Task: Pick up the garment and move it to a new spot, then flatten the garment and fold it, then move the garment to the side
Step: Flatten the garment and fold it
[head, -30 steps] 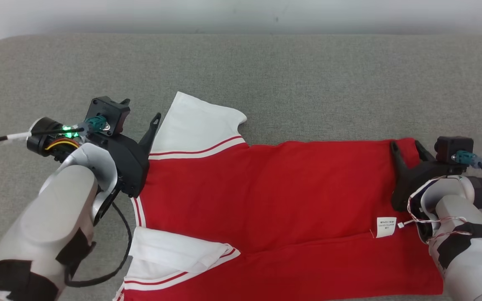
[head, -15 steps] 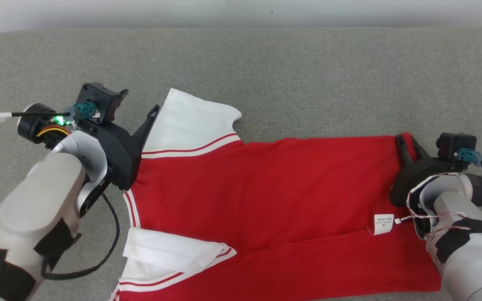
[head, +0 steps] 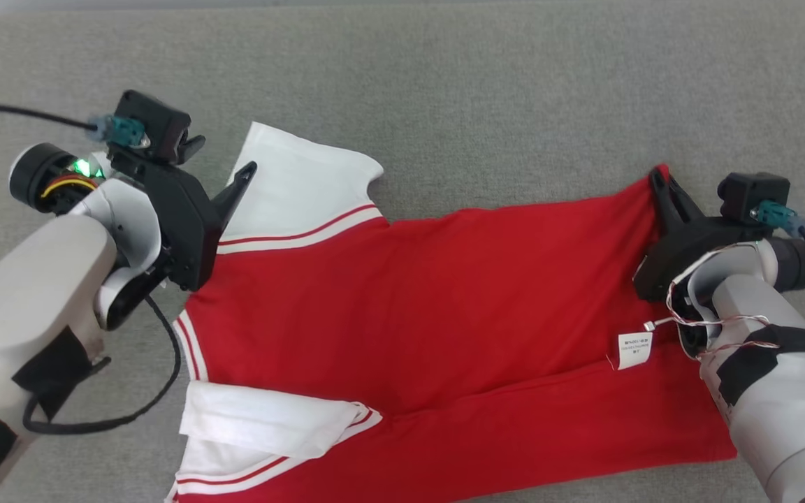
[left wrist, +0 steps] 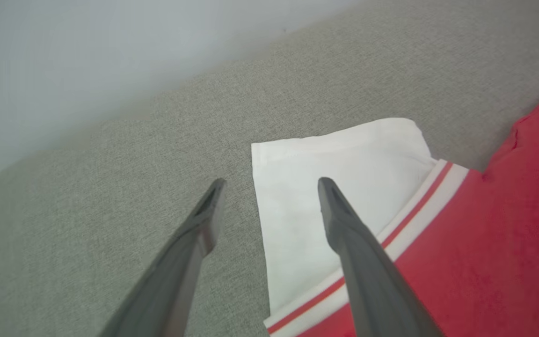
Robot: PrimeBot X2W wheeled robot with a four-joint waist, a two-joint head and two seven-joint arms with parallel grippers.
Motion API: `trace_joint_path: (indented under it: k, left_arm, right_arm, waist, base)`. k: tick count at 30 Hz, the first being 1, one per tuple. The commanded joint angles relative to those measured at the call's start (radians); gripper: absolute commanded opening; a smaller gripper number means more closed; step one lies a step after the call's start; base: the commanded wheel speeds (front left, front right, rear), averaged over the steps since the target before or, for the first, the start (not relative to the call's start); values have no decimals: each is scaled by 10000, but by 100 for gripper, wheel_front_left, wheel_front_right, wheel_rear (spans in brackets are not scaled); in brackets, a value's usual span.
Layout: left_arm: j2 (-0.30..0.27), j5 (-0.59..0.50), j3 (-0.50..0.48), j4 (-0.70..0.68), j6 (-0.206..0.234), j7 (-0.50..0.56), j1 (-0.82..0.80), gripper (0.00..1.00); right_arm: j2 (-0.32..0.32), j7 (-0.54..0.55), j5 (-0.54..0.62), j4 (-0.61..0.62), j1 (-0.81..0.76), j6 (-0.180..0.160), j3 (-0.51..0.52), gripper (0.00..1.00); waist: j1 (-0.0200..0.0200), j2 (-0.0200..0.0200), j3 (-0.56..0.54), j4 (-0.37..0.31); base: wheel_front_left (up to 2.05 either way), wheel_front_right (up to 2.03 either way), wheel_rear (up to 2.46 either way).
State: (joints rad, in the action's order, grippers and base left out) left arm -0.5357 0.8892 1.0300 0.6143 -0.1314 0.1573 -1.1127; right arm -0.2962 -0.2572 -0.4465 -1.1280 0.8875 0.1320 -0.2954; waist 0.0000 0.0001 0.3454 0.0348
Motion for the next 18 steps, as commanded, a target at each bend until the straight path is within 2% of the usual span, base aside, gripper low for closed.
trace_joint_path:
  k: [1,12,18]
  left_arm:
    - [-33,239,100,22,17,106,-200,100]
    - [-228,1149,680,813,17,802,-1217,100]
    - [-247,1441,637,1451,17,823,-1566,100]
  right_arm:
    - [64,-71,-77,99,167,-21,-77,0]
    - [249,-86,-426,1088,624,-21,-693,0]
    - [260,-79,-579,1560,600,-23,-827,0]
  waist:
    - [0,-1,291,-222]
    - [0,-1,1222,-985]
    - [0,-1,1670,-1285]
  base:
    - [0,0,0]
    - [0,0,0]
    - [0,0,0]
